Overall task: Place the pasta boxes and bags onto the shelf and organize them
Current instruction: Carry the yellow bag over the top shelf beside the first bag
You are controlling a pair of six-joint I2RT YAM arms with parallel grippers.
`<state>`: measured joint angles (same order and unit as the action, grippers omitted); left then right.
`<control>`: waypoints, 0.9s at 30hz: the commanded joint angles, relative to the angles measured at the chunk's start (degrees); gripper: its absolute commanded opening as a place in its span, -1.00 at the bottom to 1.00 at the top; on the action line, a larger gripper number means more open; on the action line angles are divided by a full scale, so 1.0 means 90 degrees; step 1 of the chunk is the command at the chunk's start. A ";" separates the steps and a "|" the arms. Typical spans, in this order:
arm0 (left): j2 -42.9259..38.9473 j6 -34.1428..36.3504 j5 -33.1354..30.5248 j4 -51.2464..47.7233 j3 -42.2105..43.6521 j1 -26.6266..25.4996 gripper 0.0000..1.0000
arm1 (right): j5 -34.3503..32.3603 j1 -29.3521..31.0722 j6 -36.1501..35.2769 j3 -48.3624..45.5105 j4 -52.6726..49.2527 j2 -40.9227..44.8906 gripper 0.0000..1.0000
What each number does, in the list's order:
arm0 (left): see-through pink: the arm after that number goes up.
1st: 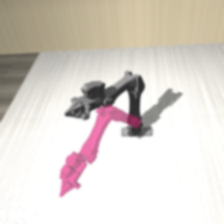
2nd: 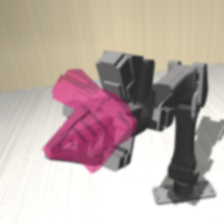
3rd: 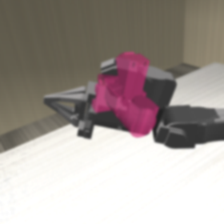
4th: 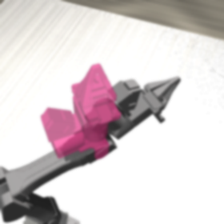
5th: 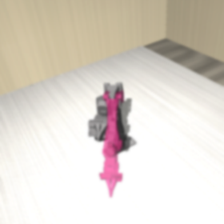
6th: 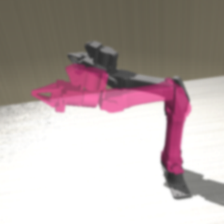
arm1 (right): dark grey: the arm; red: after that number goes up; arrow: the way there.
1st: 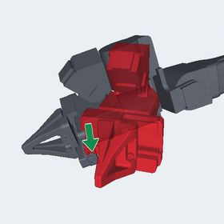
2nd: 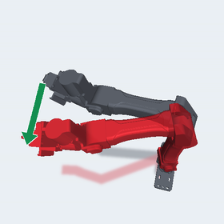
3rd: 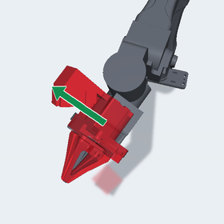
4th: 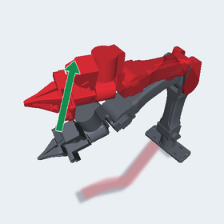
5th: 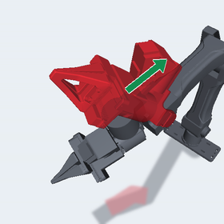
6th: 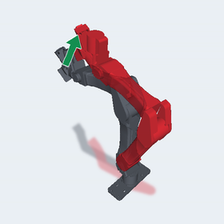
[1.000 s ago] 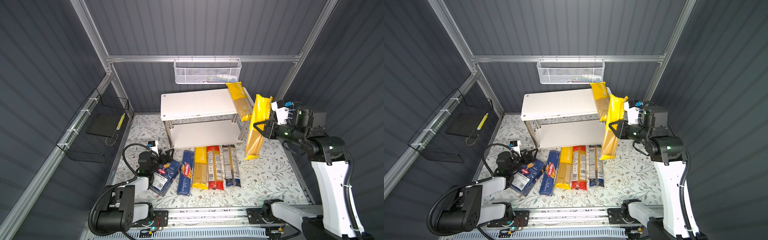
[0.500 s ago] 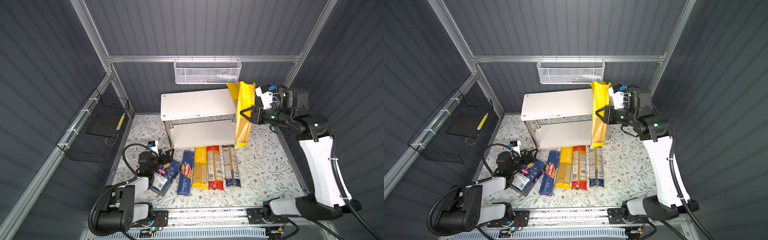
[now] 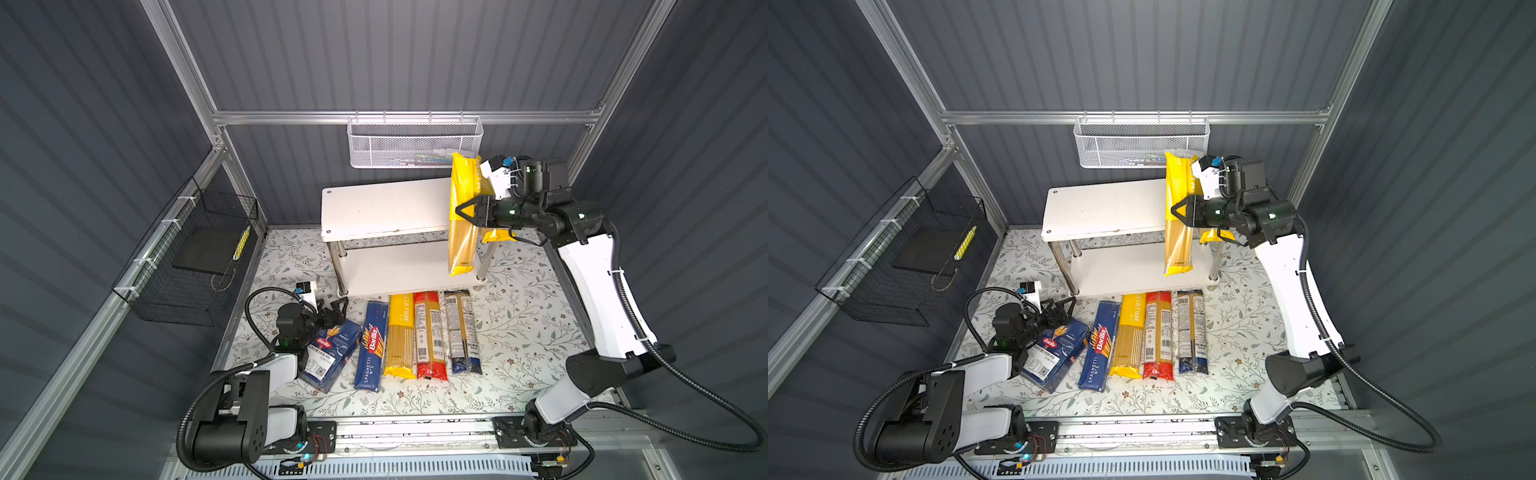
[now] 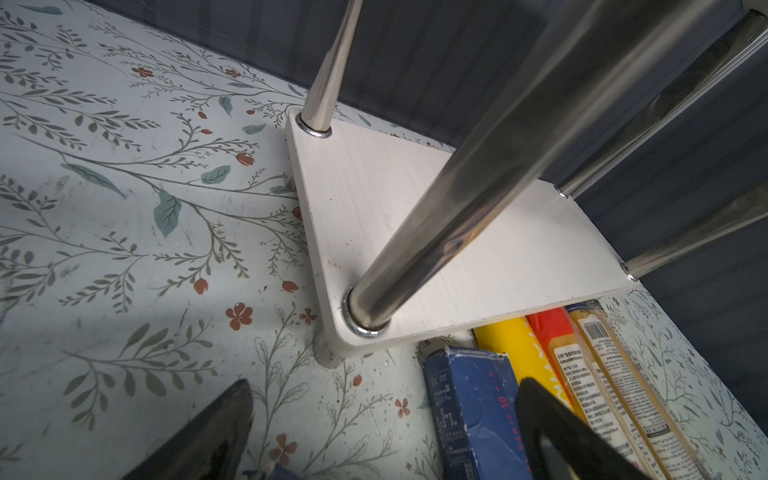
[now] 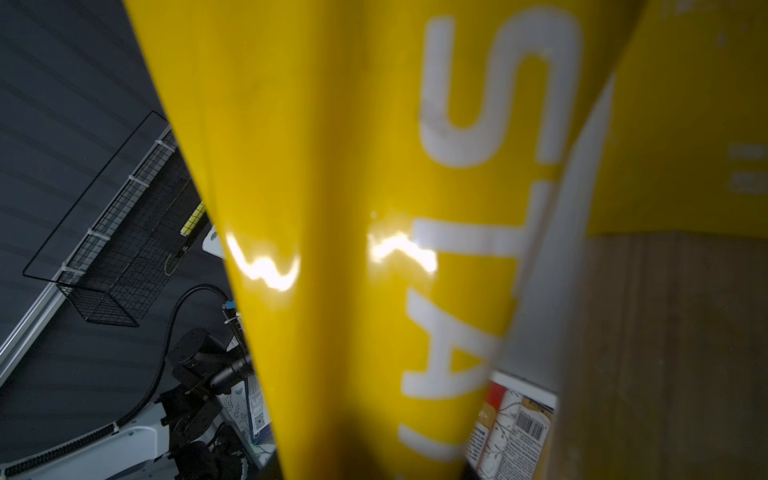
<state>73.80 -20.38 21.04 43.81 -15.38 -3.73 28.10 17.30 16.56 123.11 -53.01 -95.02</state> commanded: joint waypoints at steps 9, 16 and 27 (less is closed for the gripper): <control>0.0165 -0.0089 0.0247 -0.0493 0.0027 -0.0125 0.99 | 0.0078 0.0021 0.0028 0.1293 0.0901 -0.0653 -0.86; 0.0169 -0.0088 0.0243 -0.0513 0.0004 -0.0123 0.99 | 0.0032 0.0001 0.0055 0.1954 0.0935 -0.1194 -0.85; 0.0120 -0.0081 0.0227 -0.0500 0.0029 -0.0123 0.99 | -0.0004 -0.0126 0.0199 0.2122 0.1475 -0.1538 -0.79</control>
<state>73.91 -20.38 21.02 43.79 -15.46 -3.84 27.86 16.97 18.22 139.63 -50.00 -108.44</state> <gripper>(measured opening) 0.993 0.288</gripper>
